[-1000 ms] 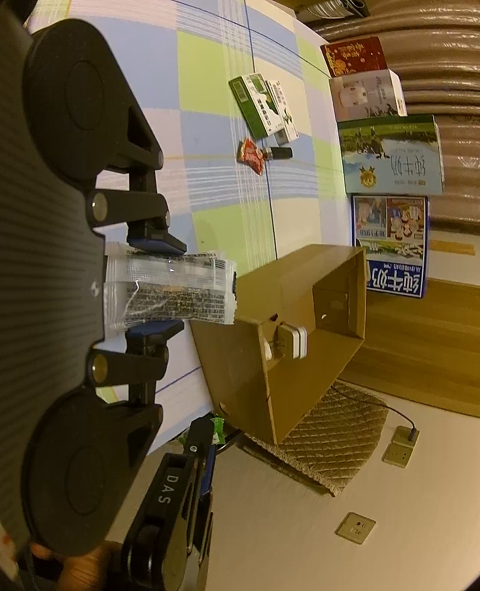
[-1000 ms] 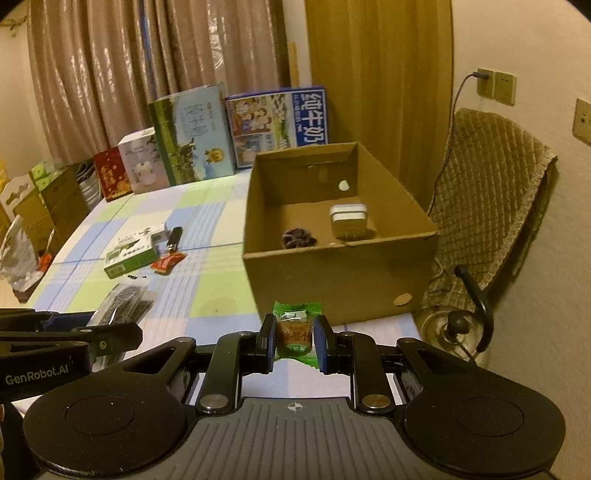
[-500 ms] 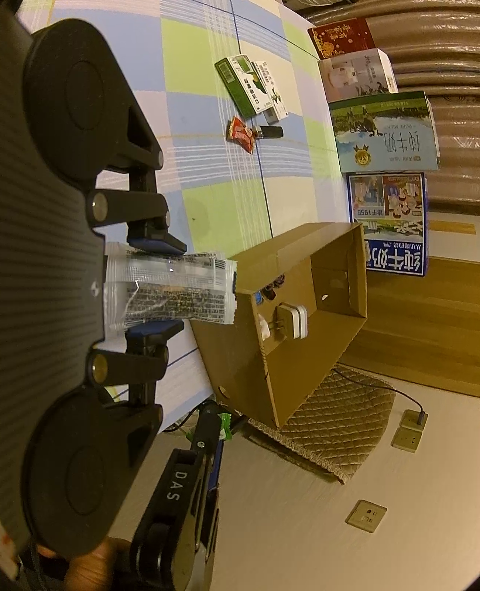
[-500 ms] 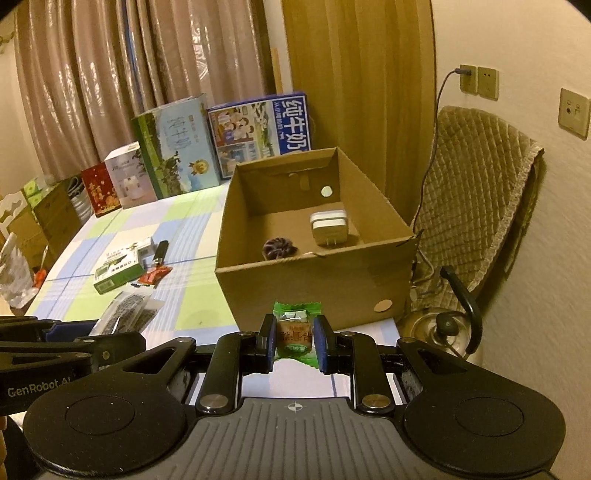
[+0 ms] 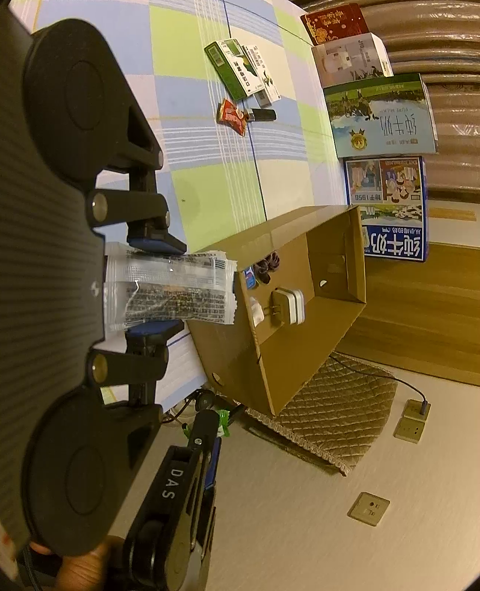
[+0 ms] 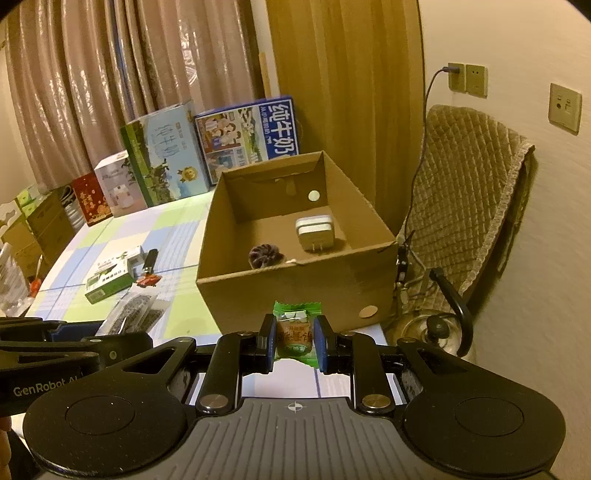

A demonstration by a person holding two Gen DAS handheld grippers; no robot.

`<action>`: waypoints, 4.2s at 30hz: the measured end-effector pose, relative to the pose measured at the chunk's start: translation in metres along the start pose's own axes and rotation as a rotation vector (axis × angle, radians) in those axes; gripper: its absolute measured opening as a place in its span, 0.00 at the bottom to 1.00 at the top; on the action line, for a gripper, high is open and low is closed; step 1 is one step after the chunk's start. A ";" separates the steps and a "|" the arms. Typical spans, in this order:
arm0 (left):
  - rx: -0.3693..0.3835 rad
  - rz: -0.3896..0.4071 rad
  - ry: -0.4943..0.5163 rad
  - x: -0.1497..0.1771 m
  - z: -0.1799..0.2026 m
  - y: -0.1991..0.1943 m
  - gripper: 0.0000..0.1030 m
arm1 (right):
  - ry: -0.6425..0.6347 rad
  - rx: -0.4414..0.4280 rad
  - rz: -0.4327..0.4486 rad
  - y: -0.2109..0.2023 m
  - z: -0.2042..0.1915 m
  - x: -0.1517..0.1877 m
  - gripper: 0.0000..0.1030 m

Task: Organize objects
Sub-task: 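Carry both held items over the open cardboard box, then open the left tool to drop the clear packet into the box, then open the right tool to drop the green candy into the box, then withdraw both open tools from the box back over the table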

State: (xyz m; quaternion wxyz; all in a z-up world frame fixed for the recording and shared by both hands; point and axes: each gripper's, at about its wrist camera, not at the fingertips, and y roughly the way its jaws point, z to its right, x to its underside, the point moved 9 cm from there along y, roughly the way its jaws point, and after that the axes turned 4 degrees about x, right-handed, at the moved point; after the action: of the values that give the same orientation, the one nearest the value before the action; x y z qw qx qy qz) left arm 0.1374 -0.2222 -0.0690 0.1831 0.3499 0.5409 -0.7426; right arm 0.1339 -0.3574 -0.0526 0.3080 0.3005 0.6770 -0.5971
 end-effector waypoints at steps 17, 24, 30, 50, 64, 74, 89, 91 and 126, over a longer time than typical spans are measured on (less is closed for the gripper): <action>0.015 0.007 -0.001 -0.006 0.006 0.003 0.31 | 0.000 0.000 0.006 -0.002 0.003 -0.004 0.18; 0.021 0.012 -0.001 -0.010 0.006 0.003 0.31 | -0.003 0.002 0.008 -0.003 0.002 -0.006 0.18; 0.024 0.014 0.000 -0.014 0.009 0.005 0.31 | -0.005 0.004 0.011 -0.003 0.003 -0.009 0.18; 0.036 0.034 0.008 -0.037 0.019 0.019 0.31 | -0.008 0.006 0.029 0.009 0.017 -0.028 0.18; 0.037 0.029 0.013 -0.057 0.015 0.048 0.31 | -0.008 -0.006 0.033 0.033 0.024 -0.049 0.18; 0.033 0.036 0.015 -0.084 0.007 0.077 0.31 | 0.009 -0.026 0.044 0.065 0.030 -0.085 0.18; 0.023 0.063 0.054 -0.113 -0.014 0.123 0.36 | 0.040 -0.023 0.027 0.105 0.045 -0.105 0.18; 0.006 0.076 0.056 -0.111 -0.023 0.114 0.36 | 0.043 -0.031 0.021 0.107 0.044 -0.103 0.18; -0.086 0.112 -0.112 -0.040 -0.094 -0.012 0.90 | 0.106 -0.103 0.034 0.012 -0.017 -0.057 0.98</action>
State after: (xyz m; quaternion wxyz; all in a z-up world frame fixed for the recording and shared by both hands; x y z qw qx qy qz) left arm 0.1875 -0.1352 -0.0485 0.2691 0.3291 0.5406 -0.7260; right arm 0.1779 -0.3413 -0.0140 0.2970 0.3270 0.7169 -0.5393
